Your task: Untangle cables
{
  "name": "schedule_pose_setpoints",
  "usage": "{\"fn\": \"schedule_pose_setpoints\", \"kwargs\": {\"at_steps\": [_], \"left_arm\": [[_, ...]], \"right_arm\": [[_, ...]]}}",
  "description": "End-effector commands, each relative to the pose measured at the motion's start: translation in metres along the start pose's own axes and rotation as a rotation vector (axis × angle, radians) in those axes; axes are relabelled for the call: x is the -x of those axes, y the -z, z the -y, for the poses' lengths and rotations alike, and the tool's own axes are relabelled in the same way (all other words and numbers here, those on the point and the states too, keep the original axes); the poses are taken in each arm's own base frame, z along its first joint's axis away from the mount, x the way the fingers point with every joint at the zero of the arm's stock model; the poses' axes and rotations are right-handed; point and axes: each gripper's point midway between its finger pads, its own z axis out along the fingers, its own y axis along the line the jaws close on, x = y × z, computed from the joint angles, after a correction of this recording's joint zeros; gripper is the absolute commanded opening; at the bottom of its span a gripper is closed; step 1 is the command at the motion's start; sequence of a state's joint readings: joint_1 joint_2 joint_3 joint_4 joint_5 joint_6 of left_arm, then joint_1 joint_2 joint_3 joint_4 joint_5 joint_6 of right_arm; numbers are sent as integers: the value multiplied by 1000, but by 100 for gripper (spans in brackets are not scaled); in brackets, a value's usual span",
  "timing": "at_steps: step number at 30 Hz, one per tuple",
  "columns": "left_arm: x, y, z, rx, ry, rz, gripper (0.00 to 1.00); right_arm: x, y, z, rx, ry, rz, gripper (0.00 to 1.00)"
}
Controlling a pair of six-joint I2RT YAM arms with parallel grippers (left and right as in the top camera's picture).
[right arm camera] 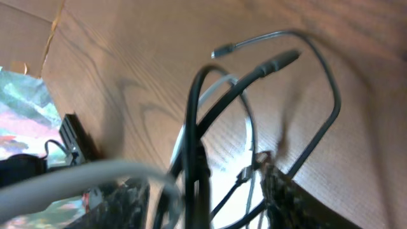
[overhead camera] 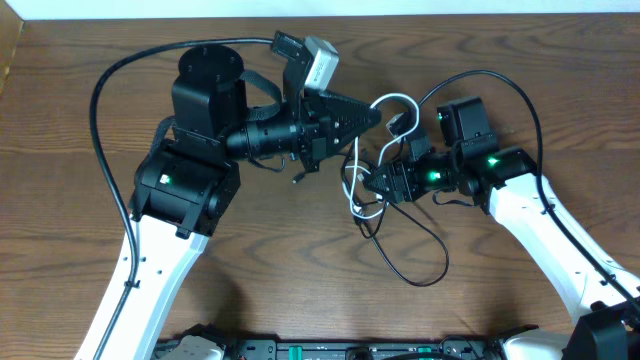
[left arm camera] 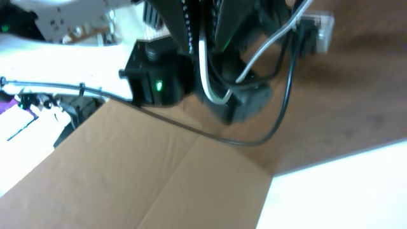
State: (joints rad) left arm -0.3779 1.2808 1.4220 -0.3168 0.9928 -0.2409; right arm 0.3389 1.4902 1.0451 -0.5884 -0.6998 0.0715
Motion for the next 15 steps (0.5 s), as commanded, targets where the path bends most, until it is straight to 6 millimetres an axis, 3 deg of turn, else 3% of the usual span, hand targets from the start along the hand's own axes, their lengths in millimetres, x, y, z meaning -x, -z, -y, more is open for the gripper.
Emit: {"fn": "schedule_pose_setpoints", "kwargs": {"at_steps": [1, 3, 4, 5, 8, 10, 15], "left_arm": [[20, 5, 15, -32, -29, 59, 8], [26, 6, 18, -39, -34, 80, 8], [27, 6, 19, -42, -36, 86, 8], [28, 7, 20, -42, -38, 88, 8], [26, 6, 19, -40, -27, 80, 8], [22, 8, 15, -27, -5, 69, 8], [23, 18, -2, 23, 32, 73, 8]], "right_arm": [[-9, -1, 7, -55, -24, -38, 46], [-16, 1, 26, -165, -42, -59, 34], [-19, 4, 36, -225, -49, -67, 22], [-23, 8, 51, -319, -66, -80, 19], [-35, 38, 104, -678, -245, -59, 30], [-47, 78, 139, -986, -398, 4, 47], [-53, 102, 156, -1094, -468, 30, 49]]}}
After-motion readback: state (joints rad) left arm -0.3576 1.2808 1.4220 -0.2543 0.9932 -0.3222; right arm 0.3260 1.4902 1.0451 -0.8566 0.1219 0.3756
